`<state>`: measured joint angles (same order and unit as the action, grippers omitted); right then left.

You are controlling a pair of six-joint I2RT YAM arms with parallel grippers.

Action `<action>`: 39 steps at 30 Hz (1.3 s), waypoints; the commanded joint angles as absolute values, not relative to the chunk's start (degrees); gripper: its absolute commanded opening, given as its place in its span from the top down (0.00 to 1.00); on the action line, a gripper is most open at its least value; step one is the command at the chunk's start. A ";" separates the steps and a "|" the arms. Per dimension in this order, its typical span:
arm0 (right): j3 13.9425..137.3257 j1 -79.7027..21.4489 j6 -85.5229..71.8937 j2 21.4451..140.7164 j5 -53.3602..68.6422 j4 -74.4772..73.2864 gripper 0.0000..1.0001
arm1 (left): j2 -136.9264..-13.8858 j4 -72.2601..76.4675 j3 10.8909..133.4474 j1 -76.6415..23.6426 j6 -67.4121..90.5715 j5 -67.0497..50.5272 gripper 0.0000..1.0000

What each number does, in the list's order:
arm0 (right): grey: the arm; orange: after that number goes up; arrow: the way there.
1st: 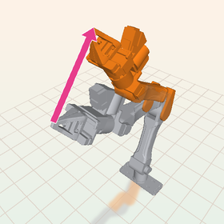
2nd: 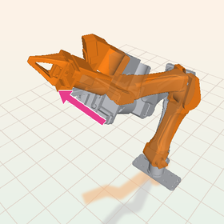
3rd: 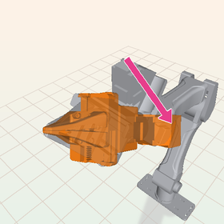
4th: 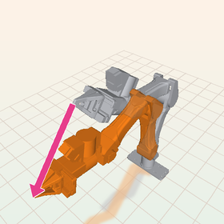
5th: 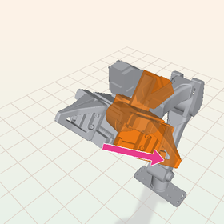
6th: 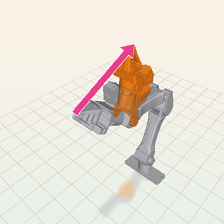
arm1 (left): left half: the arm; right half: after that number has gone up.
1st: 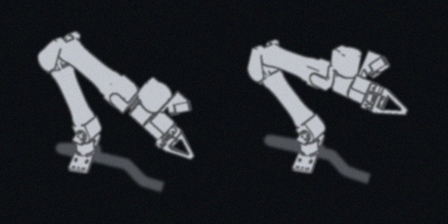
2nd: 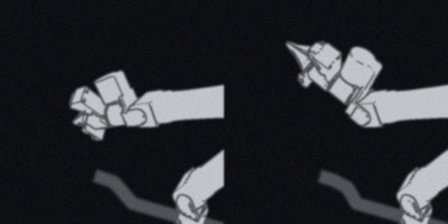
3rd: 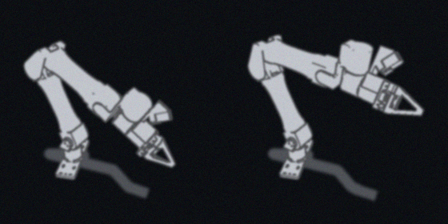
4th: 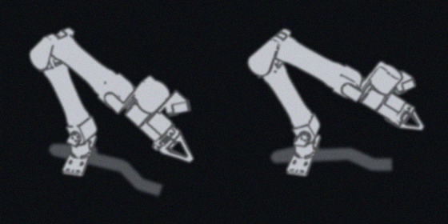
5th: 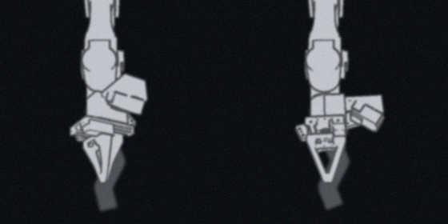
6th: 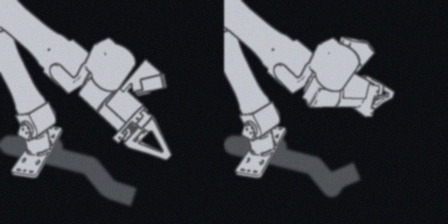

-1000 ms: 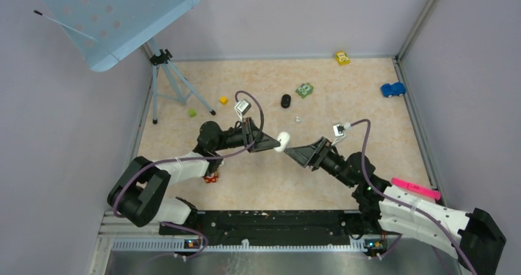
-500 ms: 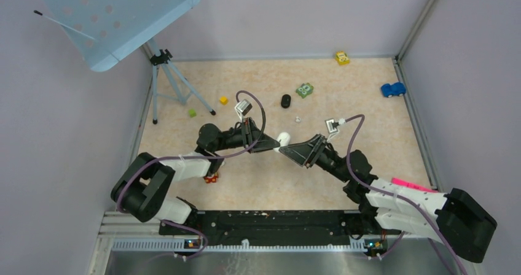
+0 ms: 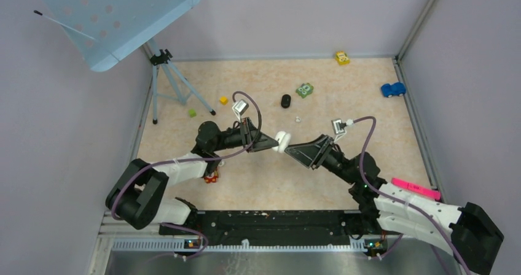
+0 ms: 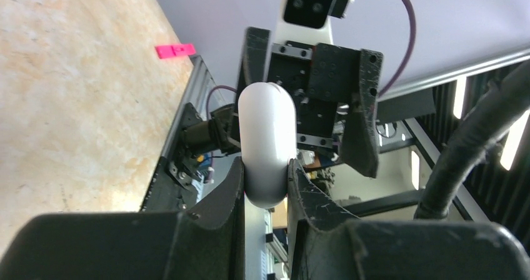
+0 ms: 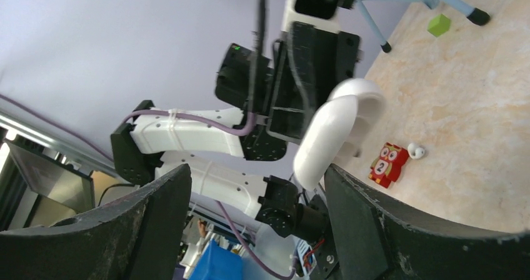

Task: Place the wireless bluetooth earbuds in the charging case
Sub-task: Pass from the left arm to the right

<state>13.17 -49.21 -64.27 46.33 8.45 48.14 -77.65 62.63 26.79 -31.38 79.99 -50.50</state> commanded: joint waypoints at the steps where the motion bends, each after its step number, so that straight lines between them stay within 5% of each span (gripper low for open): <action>1: 15.97 -49.07 -63.55 42.45 9.24 50.78 0.25 | -77.25 55.16 25.96 -31.03 74.93 -49.17 1.00; 6: 16.44 -49.05 -62.56 40.66 10.21 46.74 0.25 | -77.52 52.57 26.44 -30.90 73.94 -49.30 1.00; 23: 31.35 -49.07 -43.34 33.63 2.90 -4.15 0.20 | -76.91 43.04 28.57 -28.31 75.11 -50.69 1.00; 31: 38.37 -54.06 -19.43 37.34 -7.63 -13.60 0.20 | -76.05 18.99 37.79 -28.22 72.29 -51.54 1.00; 39: 34.95 -69.22 7.56 42.16 -24.57 -3.86 0.23 | -82.20 -15.67 52.36 -27.86 67.21 -53.79 1.00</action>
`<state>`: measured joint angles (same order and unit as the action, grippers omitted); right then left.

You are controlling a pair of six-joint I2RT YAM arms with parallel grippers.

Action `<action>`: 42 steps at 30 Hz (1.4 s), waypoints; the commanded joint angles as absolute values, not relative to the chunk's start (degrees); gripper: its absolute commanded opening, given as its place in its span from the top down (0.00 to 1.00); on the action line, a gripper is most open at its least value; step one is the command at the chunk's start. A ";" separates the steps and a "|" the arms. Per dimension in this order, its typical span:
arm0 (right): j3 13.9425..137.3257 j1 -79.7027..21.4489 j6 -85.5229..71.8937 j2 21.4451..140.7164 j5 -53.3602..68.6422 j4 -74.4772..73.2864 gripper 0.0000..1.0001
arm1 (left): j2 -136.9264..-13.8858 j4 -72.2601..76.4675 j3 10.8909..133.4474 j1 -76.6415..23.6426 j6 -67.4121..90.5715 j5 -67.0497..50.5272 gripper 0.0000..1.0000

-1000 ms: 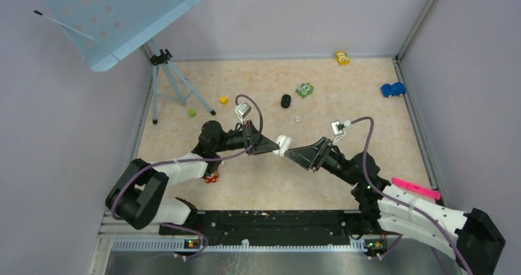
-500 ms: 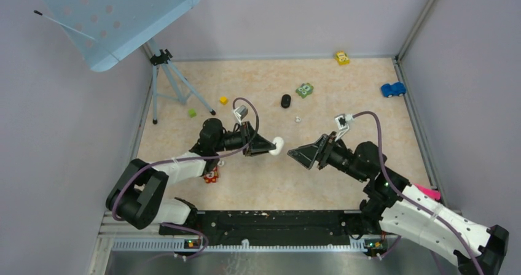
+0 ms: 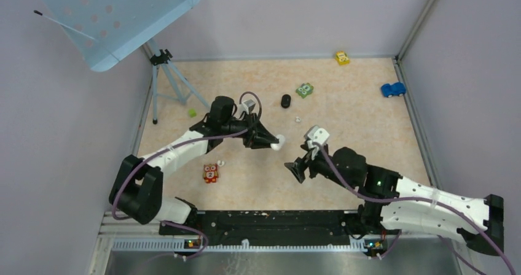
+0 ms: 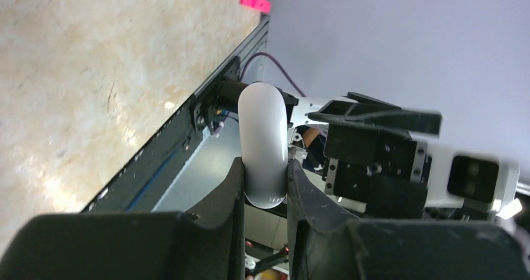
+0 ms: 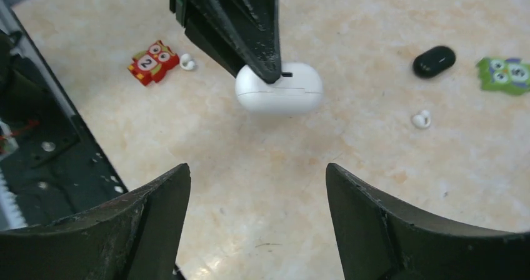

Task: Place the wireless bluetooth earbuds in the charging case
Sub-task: Pass from the left arm to the right

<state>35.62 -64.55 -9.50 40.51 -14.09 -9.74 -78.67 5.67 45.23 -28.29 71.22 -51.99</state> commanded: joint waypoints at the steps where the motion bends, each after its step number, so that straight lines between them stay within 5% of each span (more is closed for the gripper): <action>1: 34.01 -70.58 9.24 42.34 -26.70 -1.54 0.24 | -82.86 -19.75 54.27 -27.93 66.24 -53.15 1.00; 12: 24.75 -74.88 22.12 48.17 -29.87 16.23 0.28 | -90.62 -48.42 66.95 -27.40 65.50 -47.76 1.00; 32: 21.53 -76.17 20.51 61.99 -26.18 37.89 0.27 | -88.13 -45.65 62.90 -27.47 70.20 -53.18 1.00; 42: 23.73 -76.25 20.64 66.57 -26.88 41.69 0.43 | -87.93 -44.20 61.61 -27.44 70.06 -55.14 1.00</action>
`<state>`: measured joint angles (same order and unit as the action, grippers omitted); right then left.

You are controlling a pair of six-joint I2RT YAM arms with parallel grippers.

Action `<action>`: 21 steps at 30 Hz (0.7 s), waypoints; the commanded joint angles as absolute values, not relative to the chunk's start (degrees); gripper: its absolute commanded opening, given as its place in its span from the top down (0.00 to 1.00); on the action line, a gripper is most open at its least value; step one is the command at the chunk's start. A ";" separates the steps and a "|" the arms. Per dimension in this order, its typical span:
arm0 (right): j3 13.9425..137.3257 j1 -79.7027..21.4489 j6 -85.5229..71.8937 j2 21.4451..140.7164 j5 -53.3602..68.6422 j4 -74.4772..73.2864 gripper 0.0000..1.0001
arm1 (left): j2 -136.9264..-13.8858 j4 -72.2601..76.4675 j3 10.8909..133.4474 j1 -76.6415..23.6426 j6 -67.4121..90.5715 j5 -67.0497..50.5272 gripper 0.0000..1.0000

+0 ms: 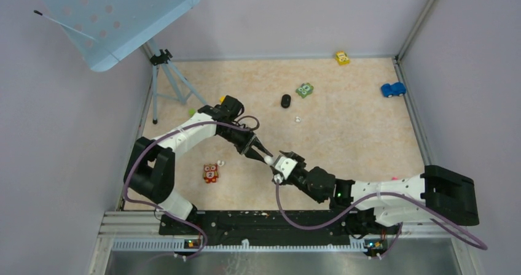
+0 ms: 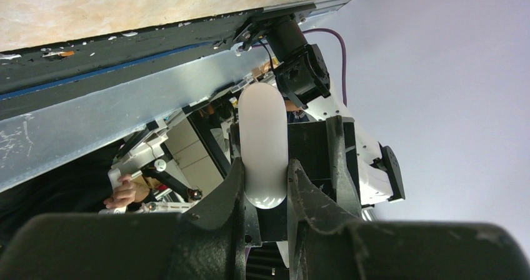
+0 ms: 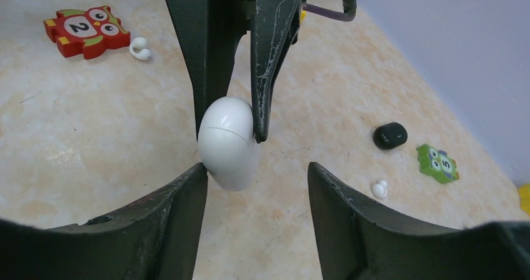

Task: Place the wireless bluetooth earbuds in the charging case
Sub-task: Pass from the left arm to the right

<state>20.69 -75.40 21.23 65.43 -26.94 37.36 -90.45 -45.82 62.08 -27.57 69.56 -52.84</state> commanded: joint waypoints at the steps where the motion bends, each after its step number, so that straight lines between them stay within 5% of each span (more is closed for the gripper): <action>1: 23.97 -76.28 20.63 67.01 -26.81 41.56 0.45 | -87.94 -44.23 61.63 -27.47 70.06 -55.11 1.00; 10: 24.30 -76.29 19.68 68.25 -25.91 42.76 0.52 | -87.92 -43.77 61.63 -27.44 70.40 -55.23 1.00; 21: 24.89 -76.29 18.28 67.46 -25.41 41.22 0.82 | -87.85 -42.83 61.17 -27.51 70.75 -56.15 1.00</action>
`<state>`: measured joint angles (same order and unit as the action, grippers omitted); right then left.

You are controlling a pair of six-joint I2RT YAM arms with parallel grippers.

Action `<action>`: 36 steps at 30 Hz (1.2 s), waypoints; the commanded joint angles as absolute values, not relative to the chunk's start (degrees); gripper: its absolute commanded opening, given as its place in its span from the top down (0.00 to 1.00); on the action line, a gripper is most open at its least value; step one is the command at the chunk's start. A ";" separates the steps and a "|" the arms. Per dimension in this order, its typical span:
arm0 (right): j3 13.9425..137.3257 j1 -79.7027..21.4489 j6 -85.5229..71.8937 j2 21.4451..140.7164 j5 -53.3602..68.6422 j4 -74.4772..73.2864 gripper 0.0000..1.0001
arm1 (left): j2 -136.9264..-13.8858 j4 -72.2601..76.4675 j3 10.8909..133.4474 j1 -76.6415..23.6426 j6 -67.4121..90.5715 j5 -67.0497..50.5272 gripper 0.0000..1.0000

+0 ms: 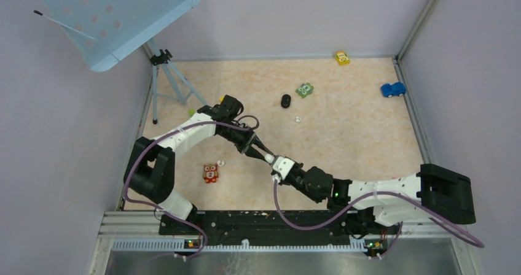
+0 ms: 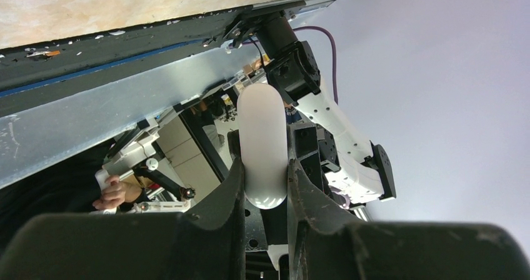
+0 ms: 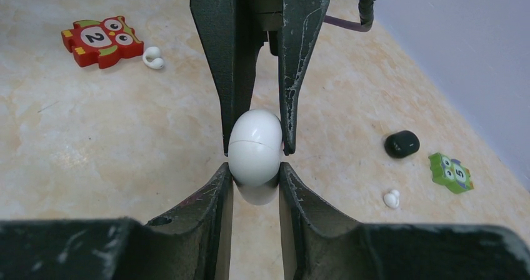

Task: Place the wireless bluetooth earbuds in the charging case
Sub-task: Pass from the left arm to the right, then pass from the right arm to the left

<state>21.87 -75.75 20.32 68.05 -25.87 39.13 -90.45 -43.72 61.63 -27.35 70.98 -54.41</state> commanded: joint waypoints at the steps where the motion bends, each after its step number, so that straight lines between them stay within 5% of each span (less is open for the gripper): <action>1: 24.87 -76.29 18.13 67.40 -25.40 41.12 0.85 | -87.87 -42.78 61.18 -27.49 70.67 -56.24 1.00; 14: 26.78 -76.29 11.20 68.06 -26.08 37.56 1.00 | -90.09 -38.63 59.41 -27.57 67.76 -60.53 0.99; 22: 25.45 -76.37 9.10 66.48 -28.12 37.04 1.00 | -94.75 -45.92 63.24 -27.54 58.23 -60.13 0.84; 23: 25.65 -76.35 9.18 66.45 -28.53 36.94 1.00 | -94.90 -45.86 63.58 -27.59 57.82 -60.12 0.80; 26: 26.11 -76.36 9.25 66.97 -28.52 36.55 1.00 | -94.40 -45.30 64.34 -27.58 57.81 -59.58 0.46; 31: 26.08 -76.38 7.91 67.57 -28.02 35.60 1.00 | -93.44 -43.91 65.35 -27.55 58.27 -59.47 0.11; 36: 25.07 -76.38 5.59 66.69 -30.01 34.65 1.00 | -92.54 -39.80 65.49 -27.53 59.38 -60.21 0.01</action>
<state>23.70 -76.03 8.67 68.03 -27.57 33.01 -95.11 -43.90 63.64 -27.49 59.37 -58.74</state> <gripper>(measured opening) 0.269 0.983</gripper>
